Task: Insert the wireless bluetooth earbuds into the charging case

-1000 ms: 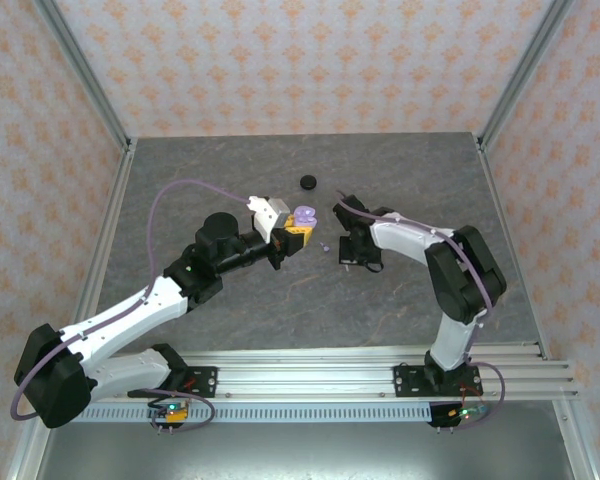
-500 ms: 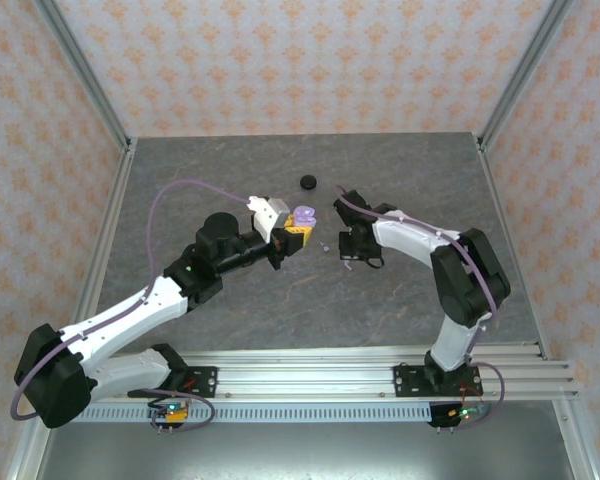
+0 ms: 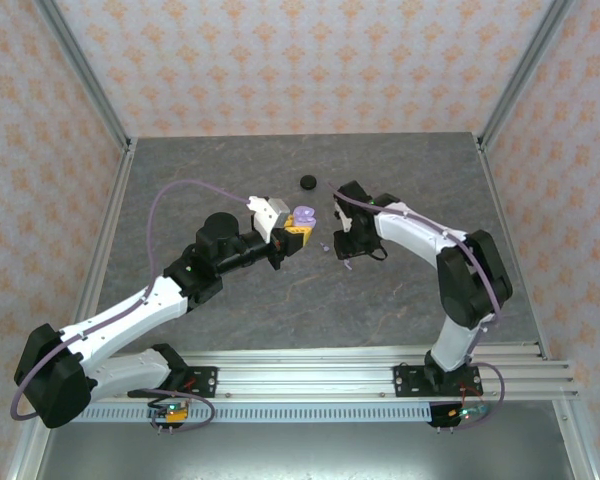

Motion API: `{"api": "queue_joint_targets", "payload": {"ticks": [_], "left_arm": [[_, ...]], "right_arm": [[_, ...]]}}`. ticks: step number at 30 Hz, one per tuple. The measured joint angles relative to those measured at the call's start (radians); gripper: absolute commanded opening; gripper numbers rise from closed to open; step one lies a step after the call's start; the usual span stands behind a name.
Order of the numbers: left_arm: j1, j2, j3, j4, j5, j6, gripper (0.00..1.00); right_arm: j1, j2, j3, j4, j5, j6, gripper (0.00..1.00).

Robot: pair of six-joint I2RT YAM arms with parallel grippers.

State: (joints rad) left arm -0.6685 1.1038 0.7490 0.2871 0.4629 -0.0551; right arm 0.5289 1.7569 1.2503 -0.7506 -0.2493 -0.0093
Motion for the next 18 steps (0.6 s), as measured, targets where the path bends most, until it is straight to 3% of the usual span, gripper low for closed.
{"api": "queue_joint_targets", "payload": {"ticks": [8,18], "left_arm": [[0.000,0.000,0.000,-0.004,0.000,0.000,0.13],[0.000,0.000,0.000,-0.008,0.000,0.000,0.13]], "right_arm": [[-0.002,0.082,0.067,-0.073,-0.032,-0.122,0.38],[-0.002,0.162,0.098,-0.100,-0.037,-0.164,0.32]]}}
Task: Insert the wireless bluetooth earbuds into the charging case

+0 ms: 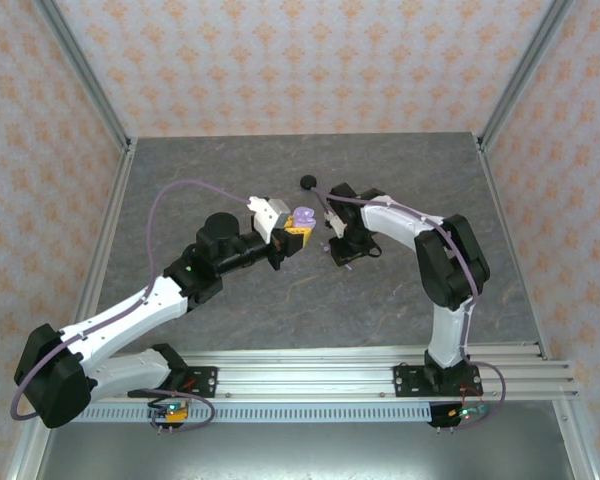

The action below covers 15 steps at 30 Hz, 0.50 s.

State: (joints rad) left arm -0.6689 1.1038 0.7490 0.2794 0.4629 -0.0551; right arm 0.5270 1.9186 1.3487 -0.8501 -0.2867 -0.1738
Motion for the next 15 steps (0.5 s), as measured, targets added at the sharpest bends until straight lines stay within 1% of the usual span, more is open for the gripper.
{"api": "queue_joint_targets", "payload": {"ticks": [7,15], "left_arm": [[0.000,0.000,0.000,-0.001,0.000,0.000,0.13],[0.000,0.000,0.001,-0.007,0.000,0.000,0.13]], "right_arm": [[0.000,0.007,0.008,0.001,0.009,-0.004,0.29],[0.000,0.055,0.013,0.001,0.023,-0.003,0.23]]}}
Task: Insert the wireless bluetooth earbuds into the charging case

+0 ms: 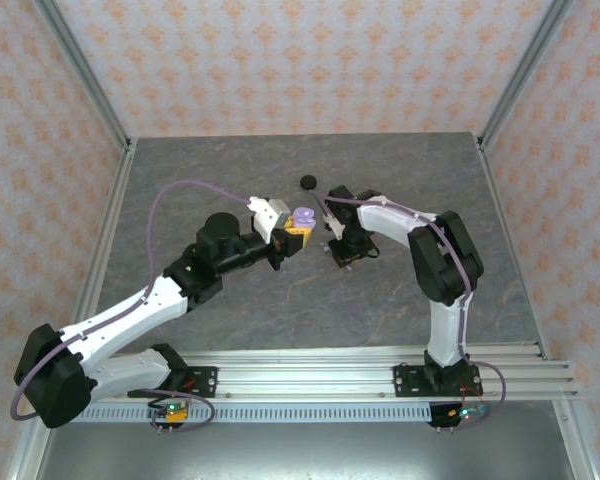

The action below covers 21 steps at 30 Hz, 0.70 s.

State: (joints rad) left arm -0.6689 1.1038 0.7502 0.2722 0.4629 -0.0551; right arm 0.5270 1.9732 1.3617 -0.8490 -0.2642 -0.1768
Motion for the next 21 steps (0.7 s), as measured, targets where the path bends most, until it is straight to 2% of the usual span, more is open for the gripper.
{"api": "queue_joint_targets", "payload": {"ticks": [12,21], "left_arm": [[0.000,0.000,0.001,-0.001,0.000,0.000,0.13],[0.000,0.000,0.001,0.000,-0.026,-0.008,0.13]], "right_arm": [[-0.030,-0.013,-0.015,0.032,-0.018,0.059,0.15],[-0.145,-0.201,-0.198,0.203,-0.155,0.192,0.14]]}}
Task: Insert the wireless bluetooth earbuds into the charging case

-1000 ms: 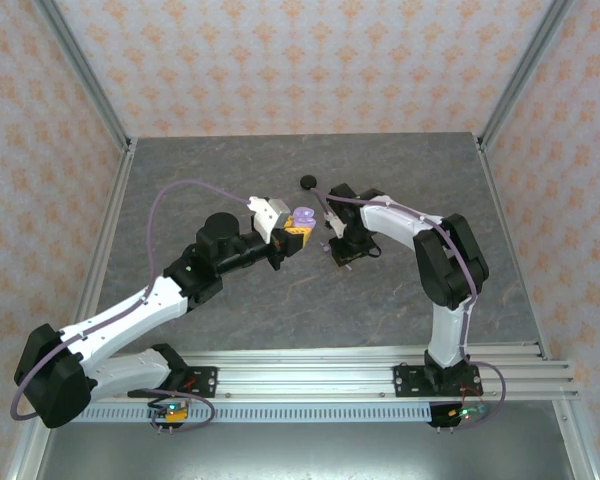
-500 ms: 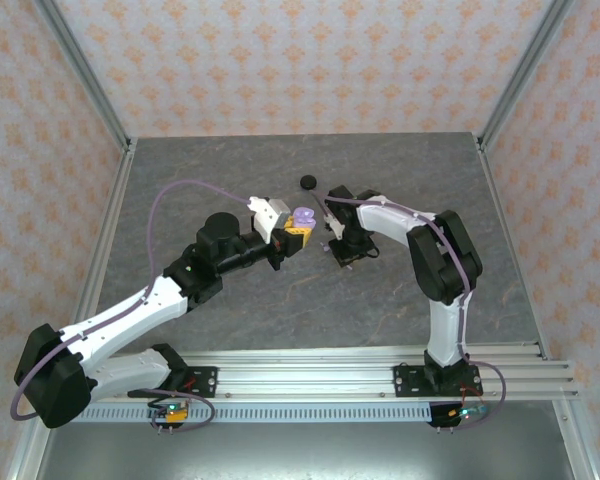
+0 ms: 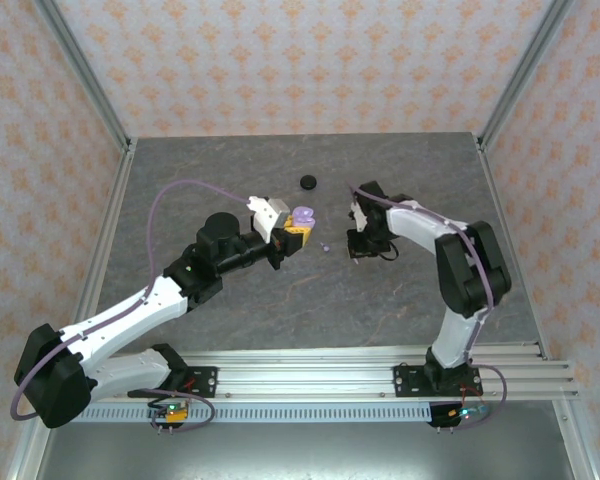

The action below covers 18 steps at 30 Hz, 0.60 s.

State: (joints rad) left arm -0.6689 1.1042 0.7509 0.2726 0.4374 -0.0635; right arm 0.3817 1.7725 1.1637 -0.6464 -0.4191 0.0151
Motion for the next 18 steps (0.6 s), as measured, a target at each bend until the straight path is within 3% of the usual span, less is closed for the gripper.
{"api": "queue_joint_targets", "payload": {"ticks": [11,18], "left_arm": [[0.000,0.048,-0.047,0.129,-0.084,-0.095,0.13],[0.000,0.095,-0.050,0.229,-0.084,-0.158,0.13]], "right_arm": [[-0.008,-0.435,-0.126,0.204,-0.183,0.171,0.15],[-0.008,-0.618,-0.126,0.326,-0.288,0.260,0.16]]}}
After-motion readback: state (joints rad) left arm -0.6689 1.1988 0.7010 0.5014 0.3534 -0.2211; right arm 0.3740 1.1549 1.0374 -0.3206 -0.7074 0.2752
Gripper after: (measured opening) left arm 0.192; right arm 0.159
